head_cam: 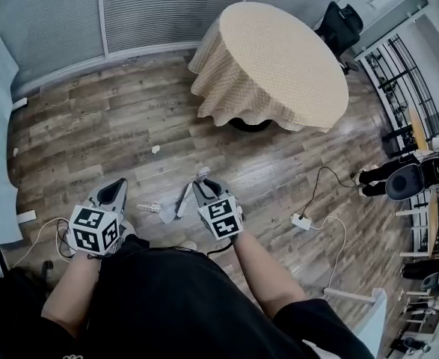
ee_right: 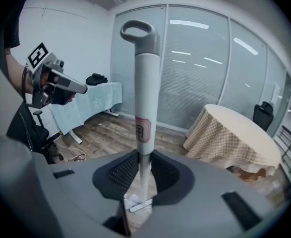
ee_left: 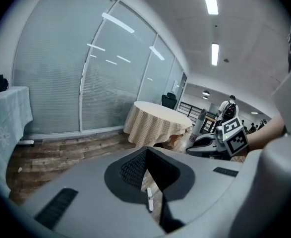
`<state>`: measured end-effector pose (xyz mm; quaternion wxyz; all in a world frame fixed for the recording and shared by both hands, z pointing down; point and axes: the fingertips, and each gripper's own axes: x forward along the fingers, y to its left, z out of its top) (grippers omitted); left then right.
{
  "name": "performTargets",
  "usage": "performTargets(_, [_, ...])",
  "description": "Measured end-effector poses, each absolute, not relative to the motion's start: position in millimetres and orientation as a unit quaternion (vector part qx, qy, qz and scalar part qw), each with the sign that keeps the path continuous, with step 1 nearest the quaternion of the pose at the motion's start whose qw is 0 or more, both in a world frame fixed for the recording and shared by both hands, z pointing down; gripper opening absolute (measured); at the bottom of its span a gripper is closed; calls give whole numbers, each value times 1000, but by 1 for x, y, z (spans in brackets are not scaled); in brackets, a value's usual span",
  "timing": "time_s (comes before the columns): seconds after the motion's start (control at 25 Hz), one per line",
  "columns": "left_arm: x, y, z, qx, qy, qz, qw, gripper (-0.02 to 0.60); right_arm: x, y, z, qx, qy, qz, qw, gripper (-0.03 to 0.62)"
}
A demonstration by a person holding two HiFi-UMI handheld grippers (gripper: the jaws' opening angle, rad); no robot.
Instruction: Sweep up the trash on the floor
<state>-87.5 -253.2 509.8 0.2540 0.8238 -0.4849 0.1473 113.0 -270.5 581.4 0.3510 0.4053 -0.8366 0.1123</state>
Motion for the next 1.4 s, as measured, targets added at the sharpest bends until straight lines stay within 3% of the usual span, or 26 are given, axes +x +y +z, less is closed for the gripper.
performTargets(0.28, [-123,-265,512,816,-499,135,258,-5,104,-338,545,465,-818,113,320,86])
performTargets(0.8, [-221,-274,524,790,-524,148,280,-5,7,-502,517,529,-806,106,243,86])
performTargets(1.08, [-286,-270,542,757,-556,177,295,-5,-12,-572,551,586,-769,140,212,86])
performTargets(1.4, [-323,-274,553,734,-575,189,310,-6,-6,-558,622,630,-714,173,252,86])
